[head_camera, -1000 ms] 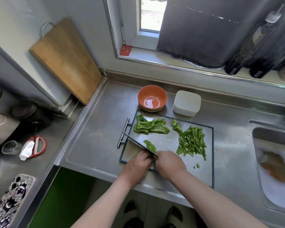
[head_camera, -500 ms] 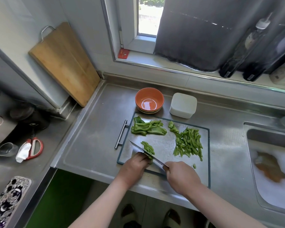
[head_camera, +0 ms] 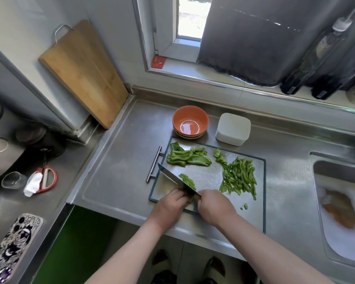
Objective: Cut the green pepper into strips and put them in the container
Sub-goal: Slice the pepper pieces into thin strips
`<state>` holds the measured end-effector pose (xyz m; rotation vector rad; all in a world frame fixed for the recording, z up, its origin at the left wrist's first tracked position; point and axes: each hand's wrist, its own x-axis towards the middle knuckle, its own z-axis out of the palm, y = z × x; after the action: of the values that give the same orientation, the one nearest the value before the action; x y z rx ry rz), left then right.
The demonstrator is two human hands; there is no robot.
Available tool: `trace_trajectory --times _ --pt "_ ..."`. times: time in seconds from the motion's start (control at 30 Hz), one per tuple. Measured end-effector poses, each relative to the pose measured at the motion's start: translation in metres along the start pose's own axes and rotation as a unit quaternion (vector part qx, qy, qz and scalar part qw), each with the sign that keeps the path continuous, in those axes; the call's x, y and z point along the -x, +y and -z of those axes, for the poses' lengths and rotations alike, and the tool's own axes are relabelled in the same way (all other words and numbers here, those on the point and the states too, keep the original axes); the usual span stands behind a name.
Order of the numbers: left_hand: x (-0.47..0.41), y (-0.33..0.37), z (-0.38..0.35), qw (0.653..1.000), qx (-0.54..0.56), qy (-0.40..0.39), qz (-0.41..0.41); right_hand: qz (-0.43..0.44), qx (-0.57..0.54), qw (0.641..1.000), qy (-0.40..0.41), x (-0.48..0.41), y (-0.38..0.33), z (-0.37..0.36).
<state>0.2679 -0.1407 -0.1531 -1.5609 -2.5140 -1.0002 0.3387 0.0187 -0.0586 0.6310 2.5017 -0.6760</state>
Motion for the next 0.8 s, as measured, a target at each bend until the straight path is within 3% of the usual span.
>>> trace_trajectory --times 0.33,0.8 --pt "-0.001 0.003 0.003 1.000 0.006 0.014 -0.006 0.029 0.002 1.000 0.008 0.008 -0.003 0.010" --pt "0.003 0.000 -0.001 1.000 -0.001 0.017 -0.009 0.002 0.014 1.000 -0.005 0.030 0.016 0.005"
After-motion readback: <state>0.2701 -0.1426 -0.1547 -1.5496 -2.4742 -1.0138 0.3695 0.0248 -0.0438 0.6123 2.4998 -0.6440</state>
